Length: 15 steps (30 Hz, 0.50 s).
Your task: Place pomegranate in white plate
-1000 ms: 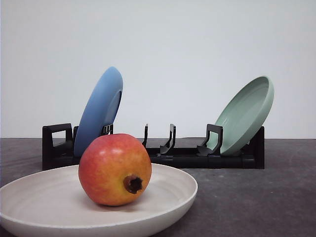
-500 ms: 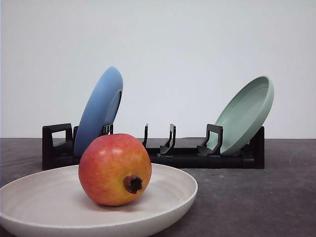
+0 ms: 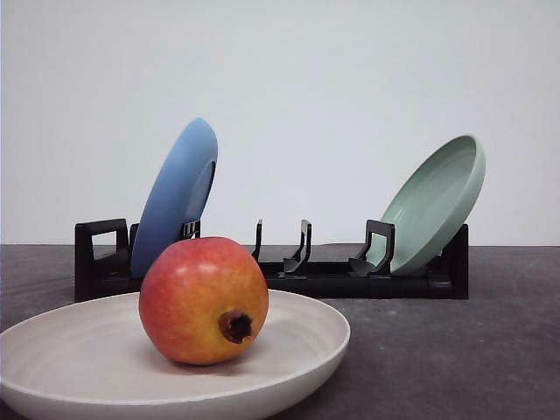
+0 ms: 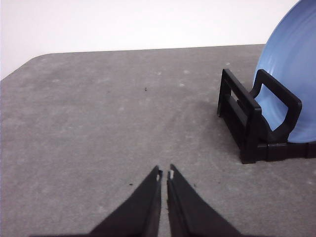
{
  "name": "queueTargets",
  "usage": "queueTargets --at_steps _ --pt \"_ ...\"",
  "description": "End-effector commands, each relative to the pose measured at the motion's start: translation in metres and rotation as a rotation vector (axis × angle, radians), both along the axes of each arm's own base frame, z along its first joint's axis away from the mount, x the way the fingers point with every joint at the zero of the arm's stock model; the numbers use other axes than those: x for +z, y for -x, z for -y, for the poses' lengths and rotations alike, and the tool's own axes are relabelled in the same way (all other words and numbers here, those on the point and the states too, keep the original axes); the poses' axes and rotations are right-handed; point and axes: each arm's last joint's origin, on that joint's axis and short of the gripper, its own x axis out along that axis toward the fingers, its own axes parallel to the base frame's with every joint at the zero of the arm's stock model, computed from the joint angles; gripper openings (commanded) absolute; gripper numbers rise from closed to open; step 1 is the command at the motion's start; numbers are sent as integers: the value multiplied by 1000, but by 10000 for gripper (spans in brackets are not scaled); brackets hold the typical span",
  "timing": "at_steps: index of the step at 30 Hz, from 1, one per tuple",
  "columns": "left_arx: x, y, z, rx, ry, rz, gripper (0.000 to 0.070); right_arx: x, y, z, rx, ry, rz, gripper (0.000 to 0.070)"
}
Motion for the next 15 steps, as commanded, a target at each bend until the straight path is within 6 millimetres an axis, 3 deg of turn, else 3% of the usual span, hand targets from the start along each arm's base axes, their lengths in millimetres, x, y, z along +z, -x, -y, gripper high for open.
queueTargets --at_steps 1,8,15 --pt "-3 0 0 -9 2 -12 0 -15 -7 3 -53 30 48 0" --pt "-3 0 0 -9 2 -12 0 -70 -27 13 -184 22 148 0" --pt "-3 0 0 -9 2 -12 0 -94 -29 14 -195 30 79 0"
